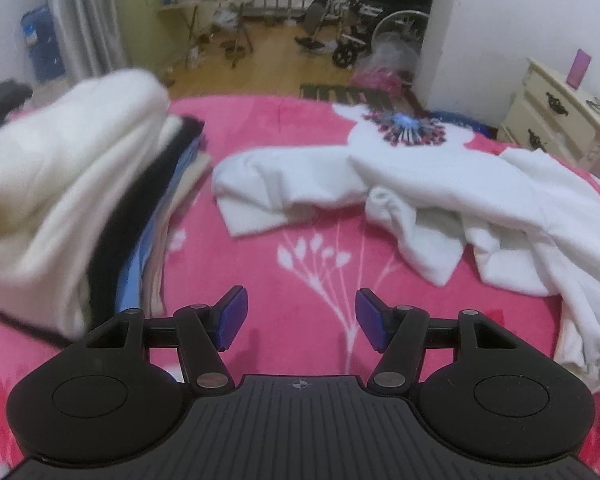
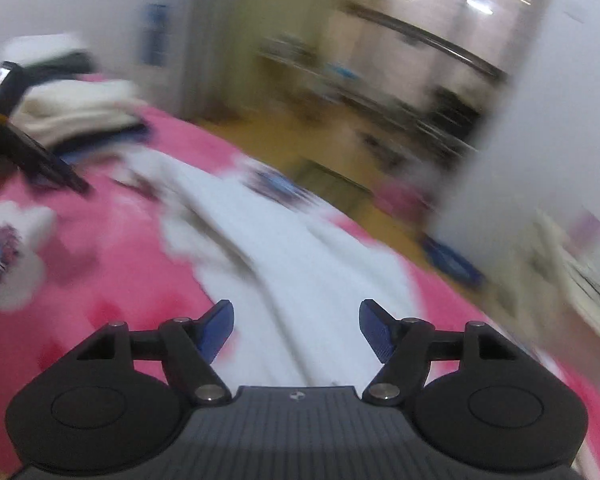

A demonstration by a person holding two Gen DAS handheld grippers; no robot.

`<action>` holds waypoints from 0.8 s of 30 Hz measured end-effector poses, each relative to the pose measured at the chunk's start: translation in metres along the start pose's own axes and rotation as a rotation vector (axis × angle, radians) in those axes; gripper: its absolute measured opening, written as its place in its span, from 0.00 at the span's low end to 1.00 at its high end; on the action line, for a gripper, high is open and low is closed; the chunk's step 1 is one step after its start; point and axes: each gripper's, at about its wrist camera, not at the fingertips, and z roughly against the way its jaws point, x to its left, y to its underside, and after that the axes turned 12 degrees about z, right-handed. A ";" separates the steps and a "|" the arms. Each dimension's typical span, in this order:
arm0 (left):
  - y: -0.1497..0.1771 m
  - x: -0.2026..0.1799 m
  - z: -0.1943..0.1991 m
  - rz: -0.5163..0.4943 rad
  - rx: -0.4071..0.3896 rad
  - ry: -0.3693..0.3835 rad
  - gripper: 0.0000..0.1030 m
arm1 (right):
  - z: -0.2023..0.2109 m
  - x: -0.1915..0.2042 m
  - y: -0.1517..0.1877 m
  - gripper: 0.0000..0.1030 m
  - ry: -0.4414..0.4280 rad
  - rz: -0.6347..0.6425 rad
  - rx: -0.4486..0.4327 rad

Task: Fold clothes
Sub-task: 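Grasp the white sweatshirt with the right tool and lift it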

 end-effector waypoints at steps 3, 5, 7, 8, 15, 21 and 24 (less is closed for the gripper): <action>0.007 0.002 0.006 -0.044 -0.015 -0.013 0.59 | -0.089 0.030 -0.046 0.58 -0.132 0.140 -0.047; 0.009 0.005 0.009 -0.073 -0.041 -0.033 0.59 | -0.143 0.053 -0.070 0.54 -0.165 0.269 -0.034; 0.007 0.008 0.008 -0.078 -0.062 -0.046 0.59 | -0.184 0.069 -0.079 0.45 -0.110 0.395 0.020; 0.006 0.009 0.007 -0.077 -0.065 -0.045 0.59 | -0.200 0.069 -0.081 0.32 -0.086 0.423 0.049; 0.007 0.010 -0.008 -0.105 -0.038 -0.007 0.59 | -0.185 -0.008 -0.092 0.05 0.047 0.026 -0.085; 0.007 0.006 0.001 -0.132 -0.084 -0.015 0.60 | -0.038 -0.106 -0.045 0.05 0.186 -0.560 -0.278; 0.009 -0.001 0.007 -0.161 -0.114 -0.021 0.61 | 0.052 -0.121 0.004 0.05 0.328 -0.712 -0.319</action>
